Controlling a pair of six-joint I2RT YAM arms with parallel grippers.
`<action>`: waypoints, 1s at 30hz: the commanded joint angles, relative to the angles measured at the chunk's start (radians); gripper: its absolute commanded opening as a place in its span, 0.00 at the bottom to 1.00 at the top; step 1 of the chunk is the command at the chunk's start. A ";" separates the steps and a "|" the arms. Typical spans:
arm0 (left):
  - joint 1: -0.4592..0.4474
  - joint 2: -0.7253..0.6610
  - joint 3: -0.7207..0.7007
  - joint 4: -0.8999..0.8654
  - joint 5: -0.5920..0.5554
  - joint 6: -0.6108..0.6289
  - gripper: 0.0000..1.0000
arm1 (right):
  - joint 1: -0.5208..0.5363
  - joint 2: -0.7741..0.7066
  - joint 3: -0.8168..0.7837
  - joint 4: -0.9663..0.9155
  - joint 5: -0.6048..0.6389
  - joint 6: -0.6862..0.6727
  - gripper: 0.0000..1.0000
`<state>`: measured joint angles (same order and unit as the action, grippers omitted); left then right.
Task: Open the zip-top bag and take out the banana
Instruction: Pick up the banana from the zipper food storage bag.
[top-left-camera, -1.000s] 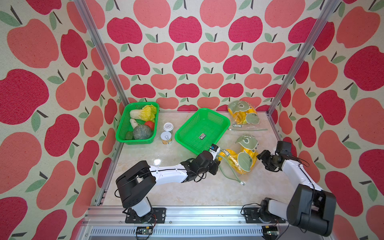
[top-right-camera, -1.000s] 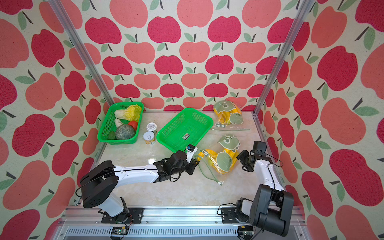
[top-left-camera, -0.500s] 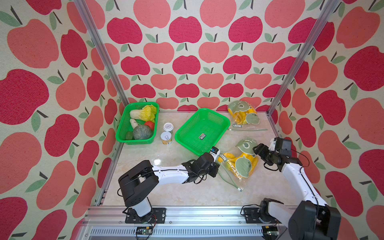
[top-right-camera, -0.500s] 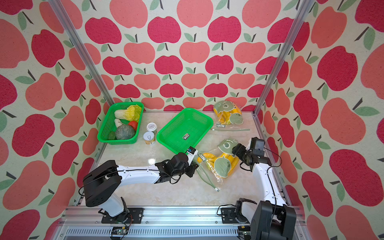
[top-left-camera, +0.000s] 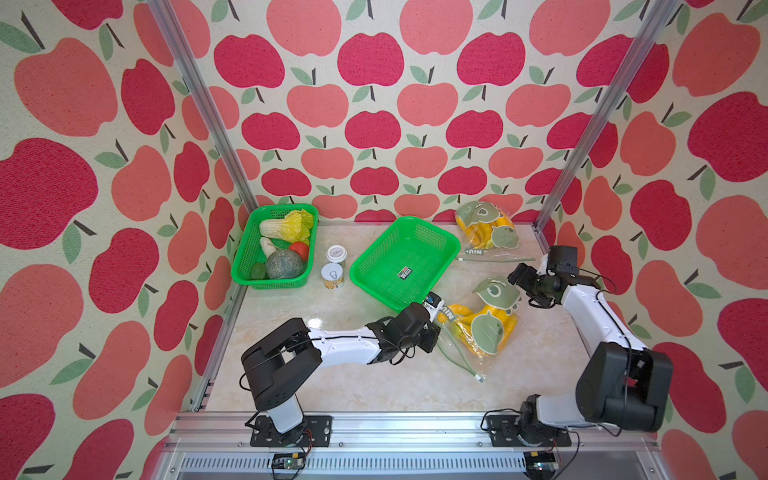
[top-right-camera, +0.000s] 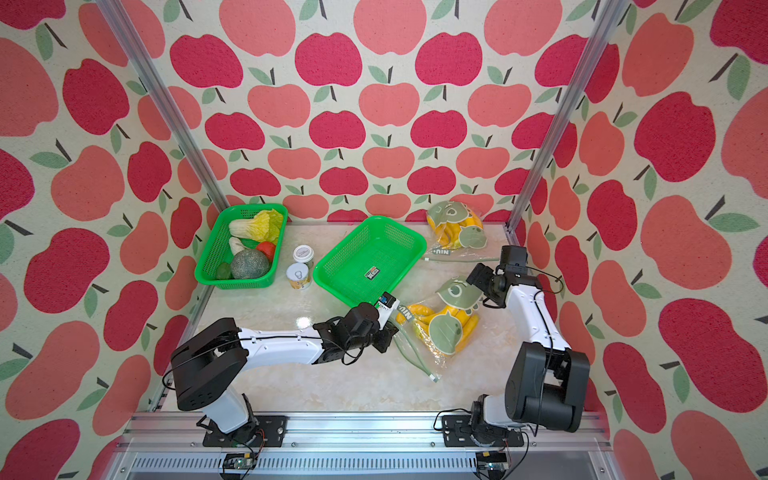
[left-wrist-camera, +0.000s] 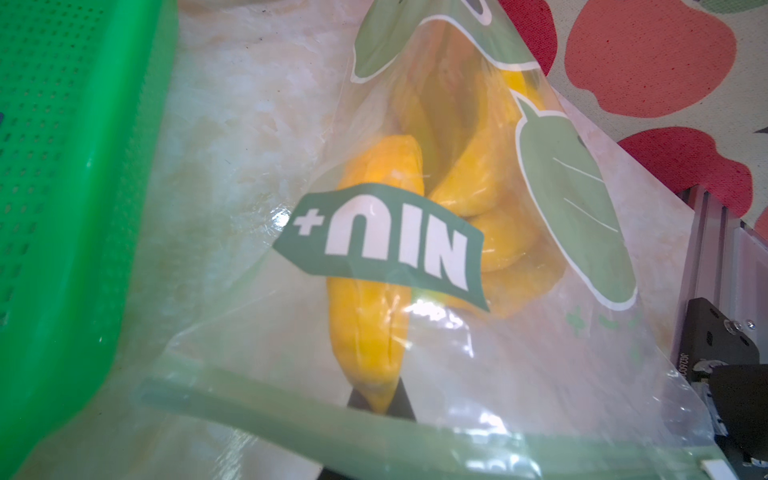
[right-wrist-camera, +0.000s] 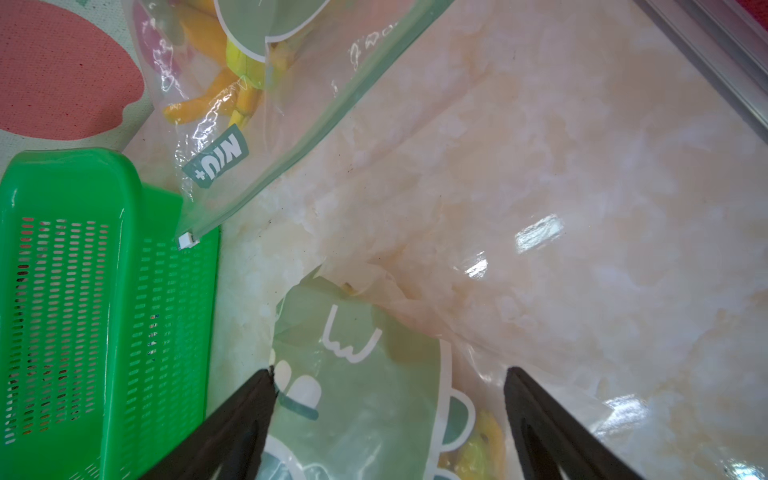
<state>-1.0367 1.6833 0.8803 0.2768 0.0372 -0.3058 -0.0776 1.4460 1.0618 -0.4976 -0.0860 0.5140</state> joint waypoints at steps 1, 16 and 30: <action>-0.004 0.013 0.035 -0.018 -0.011 0.037 0.10 | 0.077 0.068 0.071 -0.102 0.096 -0.020 0.93; -0.007 0.011 0.030 -0.017 -0.011 0.032 0.10 | 0.162 0.138 0.087 -0.104 0.187 -0.010 0.36; -0.042 -0.083 -0.013 -0.049 -0.018 0.018 0.09 | 0.134 0.089 0.114 -0.061 0.270 0.053 0.05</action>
<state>-1.0611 1.6569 0.8890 0.2687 0.0254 -0.2897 0.0792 1.5669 1.1538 -0.6003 0.1379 0.5171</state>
